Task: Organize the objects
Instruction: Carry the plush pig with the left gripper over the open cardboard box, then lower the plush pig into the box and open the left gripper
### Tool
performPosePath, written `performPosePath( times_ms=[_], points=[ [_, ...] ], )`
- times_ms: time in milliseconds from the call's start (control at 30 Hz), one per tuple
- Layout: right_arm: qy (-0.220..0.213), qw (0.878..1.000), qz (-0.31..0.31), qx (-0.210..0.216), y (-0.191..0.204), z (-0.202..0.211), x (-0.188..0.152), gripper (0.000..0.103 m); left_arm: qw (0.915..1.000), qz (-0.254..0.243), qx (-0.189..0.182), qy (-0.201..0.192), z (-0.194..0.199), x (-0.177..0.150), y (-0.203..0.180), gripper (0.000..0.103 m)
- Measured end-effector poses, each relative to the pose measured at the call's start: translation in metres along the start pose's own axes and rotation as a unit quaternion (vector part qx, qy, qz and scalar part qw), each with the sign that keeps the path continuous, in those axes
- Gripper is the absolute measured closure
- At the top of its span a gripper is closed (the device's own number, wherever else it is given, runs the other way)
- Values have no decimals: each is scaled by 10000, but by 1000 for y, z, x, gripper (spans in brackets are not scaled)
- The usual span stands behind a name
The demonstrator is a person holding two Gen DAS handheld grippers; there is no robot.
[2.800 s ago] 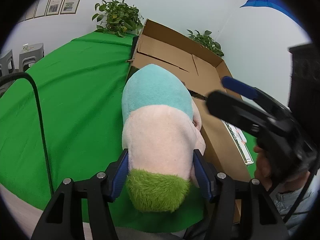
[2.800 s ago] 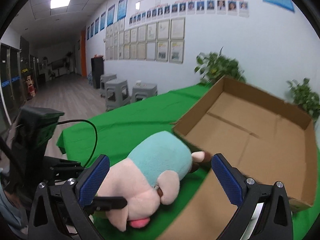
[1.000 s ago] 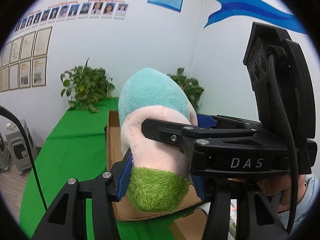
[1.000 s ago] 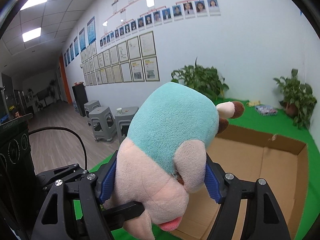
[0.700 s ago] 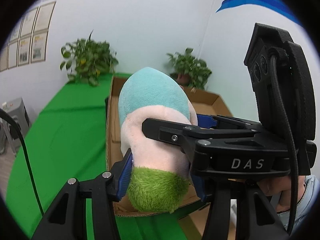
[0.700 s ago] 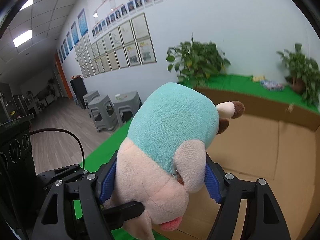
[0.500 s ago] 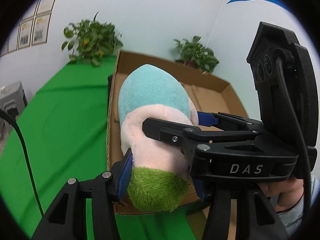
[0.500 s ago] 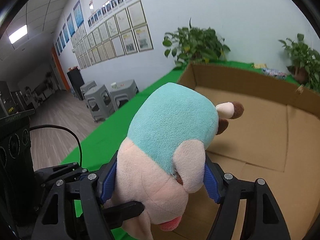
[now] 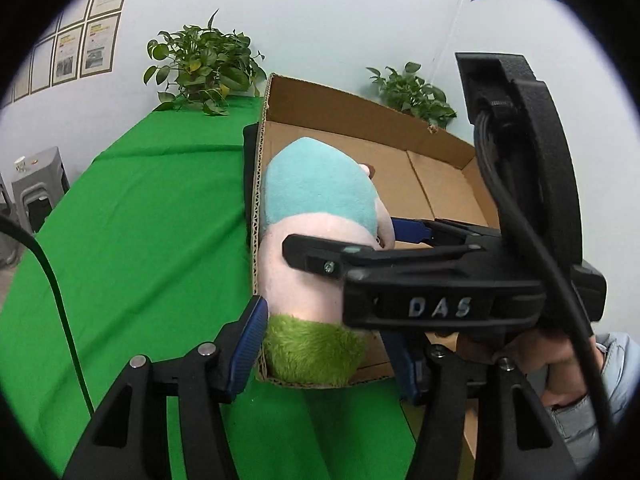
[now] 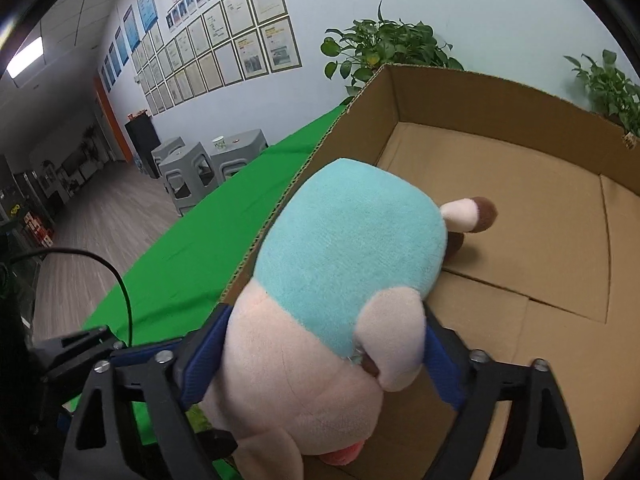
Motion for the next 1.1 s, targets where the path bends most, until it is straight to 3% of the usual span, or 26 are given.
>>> performPosePath(
  times_ms=[233,367,467,600,733,967,1000,1100],
  points=[
    [-290,9983,-452,210,-1,26,18,2,9996,240,105,70,1,-2,17,46],
    [39,9960,-869,203,-14,16,8,2,9994,330,42,127,2,-6,19,46],
    [329,9949,-936,188,-14,3,-6,12,9984,483,-98,288,-2,-14,20,46],
    [224,9976,-646,87,-7,2,-8,27,9982,443,-175,364,-2,-23,18,52],
    [224,9986,-479,44,-3,0,-8,29,9981,443,-135,405,-1,-21,19,57],
    [120,9979,-638,-12,-12,5,-10,8,9983,314,-3,493,2,-21,17,57],
    [75,9980,-612,-125,-14,11,-9,2,9983,276,75,506,4,-21,17,57],
    [-247,9976,-380,-527,-20,44,-5,0,9987,169,371,315,20,-13,17,57]
  ],
)
Point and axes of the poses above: each gripper's, at about its wrist camera, not at the fingertips, and z roughly against the way its jaws point, y to its left, x to its top, the point moved 10 cm from there along -z, roughly the way its jaws point, and after that the axes turned 10 degrees about -y, right-handed, at the moved point
